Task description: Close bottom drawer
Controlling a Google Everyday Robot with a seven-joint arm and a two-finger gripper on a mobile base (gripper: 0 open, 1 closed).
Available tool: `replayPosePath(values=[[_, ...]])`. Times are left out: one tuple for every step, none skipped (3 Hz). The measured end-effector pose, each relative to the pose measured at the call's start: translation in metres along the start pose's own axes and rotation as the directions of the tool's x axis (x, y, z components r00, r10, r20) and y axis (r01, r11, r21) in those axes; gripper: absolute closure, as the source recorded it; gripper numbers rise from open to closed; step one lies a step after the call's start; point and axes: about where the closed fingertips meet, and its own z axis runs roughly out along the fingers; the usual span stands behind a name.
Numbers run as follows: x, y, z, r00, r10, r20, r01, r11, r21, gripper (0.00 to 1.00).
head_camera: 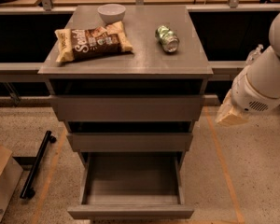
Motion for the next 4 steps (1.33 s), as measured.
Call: replayPosePath(values=[[0.0, 0.0, 0.0, 1.0, 0.0, 0.0, 0.0, 1.0, 0.0, 1.0], [-0.005, 0.017, 0.037, 0.998, 0.002, 0.06, 0.002, 0.9982, -0.06, 1.0], [-0.006, 0.043, 0.128, 0.993, 0.041, 0.107, -0.027, 0.9912, -0.129, 1.0], [-0.004, 0.059, 0.189, 0.993, 0.07, 0.097, -0.053, 0.984, -0.17, 1.0]])
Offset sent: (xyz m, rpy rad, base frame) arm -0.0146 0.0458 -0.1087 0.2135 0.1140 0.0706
